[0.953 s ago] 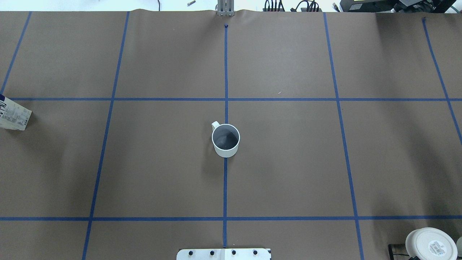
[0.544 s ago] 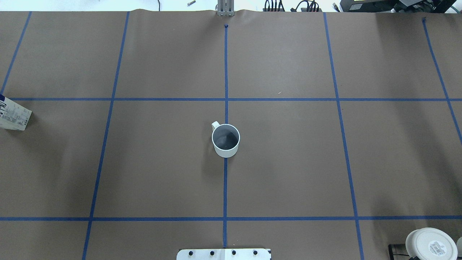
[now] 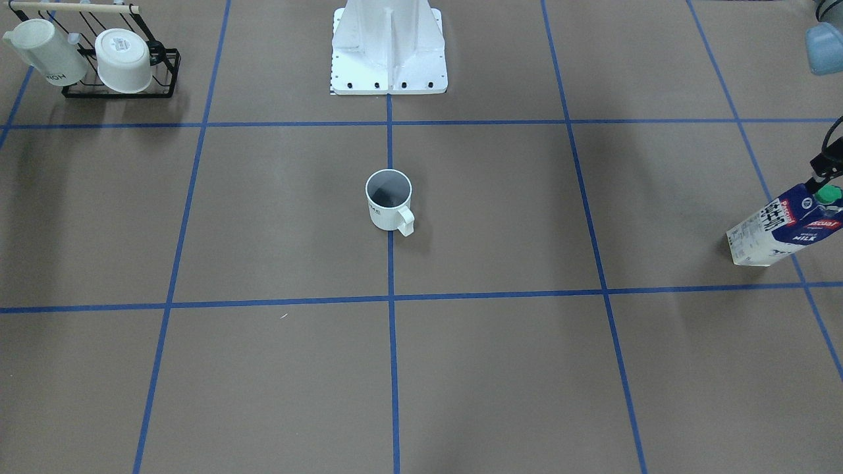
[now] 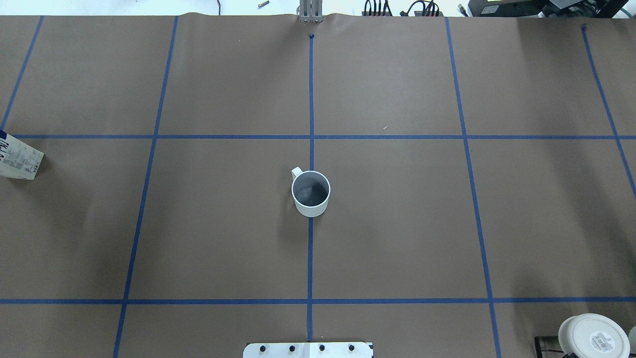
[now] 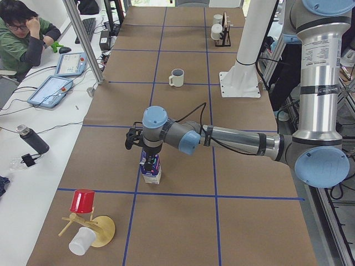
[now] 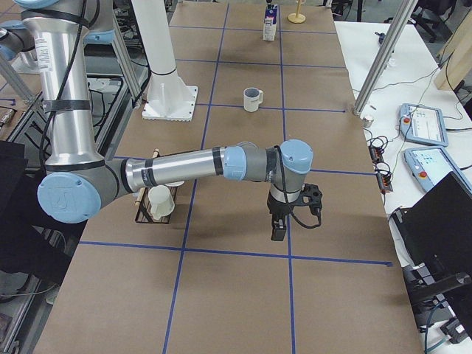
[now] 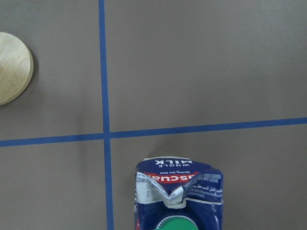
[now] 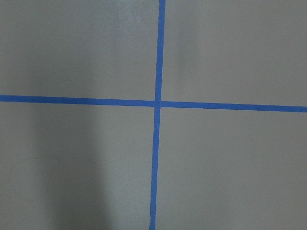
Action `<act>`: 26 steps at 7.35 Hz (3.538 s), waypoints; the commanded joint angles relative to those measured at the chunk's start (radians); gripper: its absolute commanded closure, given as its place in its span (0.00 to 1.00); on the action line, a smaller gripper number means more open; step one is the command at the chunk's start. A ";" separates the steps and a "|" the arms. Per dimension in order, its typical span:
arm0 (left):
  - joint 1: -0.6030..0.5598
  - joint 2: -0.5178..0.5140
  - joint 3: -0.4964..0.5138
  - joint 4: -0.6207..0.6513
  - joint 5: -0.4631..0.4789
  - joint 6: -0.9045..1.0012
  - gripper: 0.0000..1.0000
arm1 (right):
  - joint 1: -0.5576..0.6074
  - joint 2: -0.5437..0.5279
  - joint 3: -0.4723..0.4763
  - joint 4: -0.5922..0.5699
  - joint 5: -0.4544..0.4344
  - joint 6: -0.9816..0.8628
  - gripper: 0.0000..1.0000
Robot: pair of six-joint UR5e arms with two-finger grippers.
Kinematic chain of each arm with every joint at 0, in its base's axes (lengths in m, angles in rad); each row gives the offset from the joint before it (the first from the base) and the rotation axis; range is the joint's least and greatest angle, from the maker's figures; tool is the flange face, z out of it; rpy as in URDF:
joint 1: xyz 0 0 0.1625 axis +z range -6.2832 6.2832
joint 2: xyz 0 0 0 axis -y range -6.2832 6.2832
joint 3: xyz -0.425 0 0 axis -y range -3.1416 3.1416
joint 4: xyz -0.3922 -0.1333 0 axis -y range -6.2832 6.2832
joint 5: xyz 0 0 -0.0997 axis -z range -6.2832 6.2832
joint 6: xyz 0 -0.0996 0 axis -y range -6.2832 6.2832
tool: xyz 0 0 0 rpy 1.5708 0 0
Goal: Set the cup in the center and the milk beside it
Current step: 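Grasp the blue milk carton with the left gripper and lift it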
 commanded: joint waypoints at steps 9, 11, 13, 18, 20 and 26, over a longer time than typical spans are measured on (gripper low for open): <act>0.034 -0.060 0.129 -0.103 -0.002 -0.001 0.02 | -0.001 -0.001 -0.001 0.002 -0.003 0.000 0.00; 0.048 -0.057 0.131 -0.123 -0.003 -0.001 0.10 | -0.001 -0.001 -0.001 0.002 -0.009 0.000 0.00; 0.052 -0.057 0.128 -0.125 -0.003 0.001 0.27 | -0.001 -0.001 -0.001 0.002 -0.011 0.000 0.00; 0.051 -0.057 0.102 -0.116 -0.008 0.005 0.92 | -0.003 -0.006 -0.001 0.021 -0.010 0.001 0.00; 0.043 -0.045 0.068 -0.108 -0.078 0.007 1.00 | -0.003 -0.007 -0.001 0.022 -0.010 0.001 0.00; 0.061 -0.184 -0.168 0.219 -0.049 -0.150 1.00 | -0.003 -0.021 -0.002 0.022 -0.010 -0.002 0.00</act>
